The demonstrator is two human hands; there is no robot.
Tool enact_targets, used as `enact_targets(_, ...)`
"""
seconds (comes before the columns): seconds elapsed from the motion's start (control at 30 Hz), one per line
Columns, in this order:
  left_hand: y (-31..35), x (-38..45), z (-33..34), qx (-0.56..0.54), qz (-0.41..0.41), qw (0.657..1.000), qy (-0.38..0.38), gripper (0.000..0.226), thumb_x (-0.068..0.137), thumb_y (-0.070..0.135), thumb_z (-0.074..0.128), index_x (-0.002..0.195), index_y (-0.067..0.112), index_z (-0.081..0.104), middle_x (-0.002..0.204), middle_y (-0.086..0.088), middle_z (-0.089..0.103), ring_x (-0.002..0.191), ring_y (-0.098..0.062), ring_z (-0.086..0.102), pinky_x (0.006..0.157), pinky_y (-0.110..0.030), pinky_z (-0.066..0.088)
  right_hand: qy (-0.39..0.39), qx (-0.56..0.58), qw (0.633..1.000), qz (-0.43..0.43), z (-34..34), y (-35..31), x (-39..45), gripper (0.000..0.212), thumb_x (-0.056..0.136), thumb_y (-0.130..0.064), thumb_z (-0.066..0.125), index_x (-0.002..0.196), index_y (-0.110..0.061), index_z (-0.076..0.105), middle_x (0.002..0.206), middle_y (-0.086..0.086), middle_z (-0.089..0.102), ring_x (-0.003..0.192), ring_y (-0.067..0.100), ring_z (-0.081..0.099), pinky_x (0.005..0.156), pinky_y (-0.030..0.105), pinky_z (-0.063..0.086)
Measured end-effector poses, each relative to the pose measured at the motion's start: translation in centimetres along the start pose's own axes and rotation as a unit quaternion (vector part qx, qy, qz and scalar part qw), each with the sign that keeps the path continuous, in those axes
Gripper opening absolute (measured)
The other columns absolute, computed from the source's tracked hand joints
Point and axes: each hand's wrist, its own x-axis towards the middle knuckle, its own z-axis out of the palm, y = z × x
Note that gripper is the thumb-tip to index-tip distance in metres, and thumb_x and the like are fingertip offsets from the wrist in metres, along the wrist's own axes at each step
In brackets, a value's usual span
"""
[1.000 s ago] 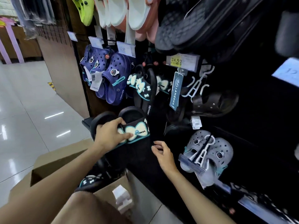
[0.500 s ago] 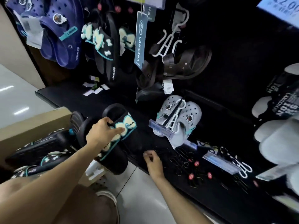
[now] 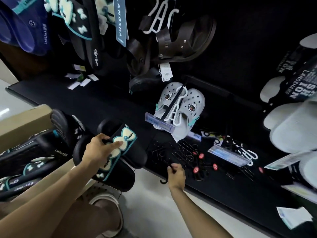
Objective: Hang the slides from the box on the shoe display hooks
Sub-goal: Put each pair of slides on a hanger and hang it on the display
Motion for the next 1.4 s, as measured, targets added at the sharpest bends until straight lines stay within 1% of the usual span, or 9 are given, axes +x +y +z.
enact_targets(0.2,-0.3,0.2,0.5,-0.002,0.006,1.000,-0.008,0.042,0.076,0.035,0.081,0.106,0.015,0.060,0.072,0.001,0.056,0.062,-0.013,0.053,0.056,-0.027,0.042,-0.033,-0.003,0.998,0.049,0.4,2.2,-0.7,0.025,0.088,-0.015,0.073,0.111,-0.015,0.064,0.111,0.003,0.057,0.094,0.021,0.060,0.073,0.032,0.047)
enact_targets(0.33,-0.6,0.4,0.9,-0.004,0.004,1.000,-0.019,0.040,0.075,0.035,0.082,0.102,0.016,0.060,0.072,-0.001,0.059,0.062,-0.018,0.056,0.059,-0.031,0.046,-0.032,-0.002,0.998,0.046,1.4,3.3,-1.4,0.031,0.084,-0.006,0.075,0.112,-0.013,0.064,0.111,0.005,0.058,0.086,0.017,0.058,0.072,0.030,0.050)
enact_targets(0.5,-0.3,0.5,1.5,-0.012,0.007,1.000,-0.022,0.037,0.075,0.034,0.082,0.100,0.017,0.060,0.069,-0.001,0.058,0.059,-0.015,0.054,0.054,-0.029,0.044,0.000,0.073,0.995,0.071,2.3,3.6,-1.8,0.034,0.080,0.009,0.073,0.096,-0.016,0.058,0.105,0.014,0.064,0.078,0.022,0.061,0.065,0.025,0.048)
enact_targets(0.67,-0.2,0.6,1.8,-0.011,0.003,1.000,-0.022,0.038,0.074,0.037,0.083,0.099,0.019,0.060,0.069,-0.003,0.059,0.060,-0.020,0.055,0.053,-0.030,0.043,0.006,0.123,0.991,0.053,1.5,3.5,-1.6,0.032,0.083,0.012,0.068,0.089,-0.018,0.057,0.099,0.010,0.065,0.087,0.021,0.063,0.061,0.012,0.045)
enact_targets(0.8,0.2,0.6,2.0,0.002,0.008,1.000,-0.024,0.039,0.075,0.038,0.082,0.101,0.018,0.060,0.071,-0.002,0.060,0.060,-0.018,0.055,0.056,-0.029,0.045,-0.040,0.099,0.994,0.029,0.7,3.6,-0.6,0.037,0.091,0.016,0.046,0.087,-0.016,0.066,0.100,0.007,0.067,0.097,0.019,0.061,0.070,0.007,0.041)
enact_targets(0.93,0.7,0.3,2.1,0.005,0.009,1.000,-0.020,0.040,0.075,0.039,0.081,0.101,0.018,0.060,0.071,-0.002,0.060,0.059,-0.019,0.055,0.055,-0.030,0.046,-0.066,0.104,0.992,0.035,-0.2,3.0,0.4,0.051,0.091,0.019,0.036,0.087,-0.017,0.071,0.094,0.005,0.069,0.091,0.016,0.062,0.072,0.009,0.043)
enact_targets(1.03,1.0,0.0,2.0,0.005,0.010,1.000,-0.020,0.041,0.075,0.040,0.081,0.102,0.018,0.060,0.070,-0.003,0.060,0.057,-0.020,0.056,0.052,-0.029,0.044,-0.084,0.118,0.989,-0.002,-1.0,2.0,0.7,0.061,0.083,0.025,0.030,0.088,-0.019,0.071,0.096,0.008,0.071,0.094,0.019,0.064,0.078,0.023,0.046)
enact_targets(1.17,1.3,-0.5,1.5,0.005,0.022,1.000,-0.015,0.040,0.077,0.039,0.080,0.104,0.018,0.059,0.068,-0.003,0.058,0.053,-0.019,0.053,0.046,-0.027,0.039,-0.098,0.138,0.984,-0.057,-2.3,0.6,0.9,0.058,0.081,0.029,0.046,0.082,-0.024,0.069,0.083,0.002,0.070,0.080,0.008,0.066,0.078,0.024,0.048)
enact_targets(1.4,1.0,-1.7,-0.2,-0.017,0.031,0.999,-0.003,0.039,0.077,0.038,0.080,0.103,0.017,0.060,0.070,-0.004,0.059,0.057,-0.020,0.054,0.052,-0.030,0.043,-0.116,0.119,0.979,-0.117,-4.8,-3.0,0.5,0.030,0.077,0.003,0.079,0.086,-0.025,0.073,0.083,0.000,0.075,0.085,0.014,0.071,0.088,0.031,0.056)
